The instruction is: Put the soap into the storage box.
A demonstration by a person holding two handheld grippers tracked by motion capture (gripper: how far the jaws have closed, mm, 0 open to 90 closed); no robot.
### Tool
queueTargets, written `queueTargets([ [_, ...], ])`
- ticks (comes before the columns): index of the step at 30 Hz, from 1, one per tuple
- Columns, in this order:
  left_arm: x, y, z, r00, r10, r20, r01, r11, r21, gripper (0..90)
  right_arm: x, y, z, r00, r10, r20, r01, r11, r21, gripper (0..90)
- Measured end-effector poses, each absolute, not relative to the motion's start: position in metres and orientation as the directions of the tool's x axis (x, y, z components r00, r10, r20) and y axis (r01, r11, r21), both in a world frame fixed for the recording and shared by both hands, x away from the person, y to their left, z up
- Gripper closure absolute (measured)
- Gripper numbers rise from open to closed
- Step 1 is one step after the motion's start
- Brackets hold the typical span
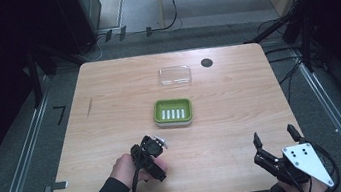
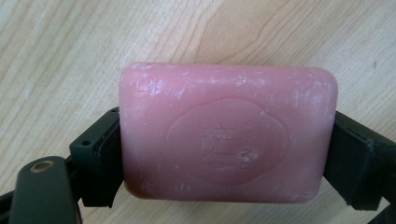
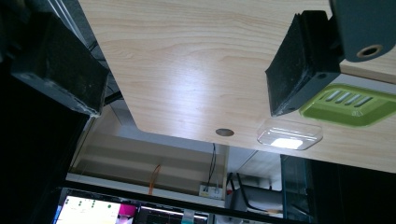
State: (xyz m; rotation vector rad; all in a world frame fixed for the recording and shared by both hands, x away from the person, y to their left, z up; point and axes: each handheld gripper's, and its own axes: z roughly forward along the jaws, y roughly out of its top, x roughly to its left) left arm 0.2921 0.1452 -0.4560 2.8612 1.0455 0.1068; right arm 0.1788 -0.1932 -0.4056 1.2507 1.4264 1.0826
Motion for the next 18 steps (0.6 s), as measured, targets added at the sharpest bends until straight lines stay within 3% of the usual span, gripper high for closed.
queueTargets([
  [18,0.306,0.136,-0.442,0.758,0.652,0.03,0.64,-0.751,0.162,13.4,0.179,-0.194,-0.406,-0.057,0.995,-0.084,0.184,0.093,0.978,12.7],
])
